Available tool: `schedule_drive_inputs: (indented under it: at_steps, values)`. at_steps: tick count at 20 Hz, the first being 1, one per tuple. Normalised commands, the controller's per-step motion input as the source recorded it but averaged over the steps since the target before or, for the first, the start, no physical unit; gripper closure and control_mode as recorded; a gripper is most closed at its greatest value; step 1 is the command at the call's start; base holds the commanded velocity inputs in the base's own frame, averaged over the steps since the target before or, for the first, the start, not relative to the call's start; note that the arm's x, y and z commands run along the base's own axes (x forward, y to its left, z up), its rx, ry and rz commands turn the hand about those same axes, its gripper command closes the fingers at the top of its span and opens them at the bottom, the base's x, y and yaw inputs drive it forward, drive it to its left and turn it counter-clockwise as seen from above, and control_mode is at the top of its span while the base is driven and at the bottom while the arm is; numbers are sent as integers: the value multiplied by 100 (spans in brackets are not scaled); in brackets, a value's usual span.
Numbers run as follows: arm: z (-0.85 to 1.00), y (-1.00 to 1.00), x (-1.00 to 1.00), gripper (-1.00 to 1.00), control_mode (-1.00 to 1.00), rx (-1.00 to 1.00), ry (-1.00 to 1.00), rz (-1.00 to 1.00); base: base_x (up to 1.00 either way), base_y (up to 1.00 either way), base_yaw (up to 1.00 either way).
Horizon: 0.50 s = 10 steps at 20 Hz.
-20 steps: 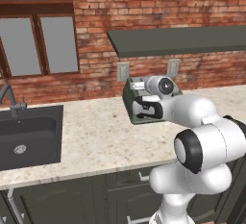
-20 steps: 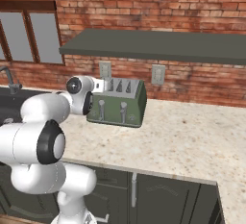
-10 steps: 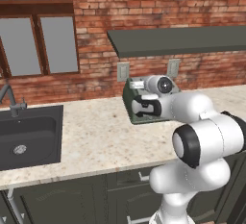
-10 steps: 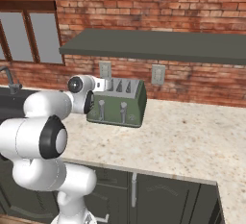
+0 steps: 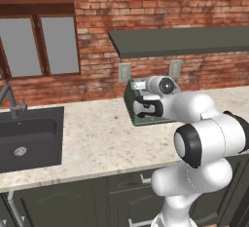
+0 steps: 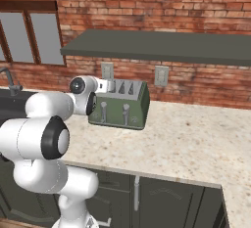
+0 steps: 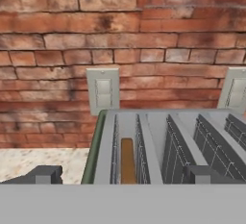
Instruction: Start the toaster. Once the lever pops up, take the bread to the plate on the dining counter.
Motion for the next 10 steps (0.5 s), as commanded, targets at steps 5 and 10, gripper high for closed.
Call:
schedule_drive_inputs:
  at_steps: [5, 10]
  values:
    - [-5, -2, 0, -100, -100, 0, 0, 0, 0, 0, 0]
    - [-6, 0, 0, -100, -100, 0, 0, 0, 0, 0, 0]
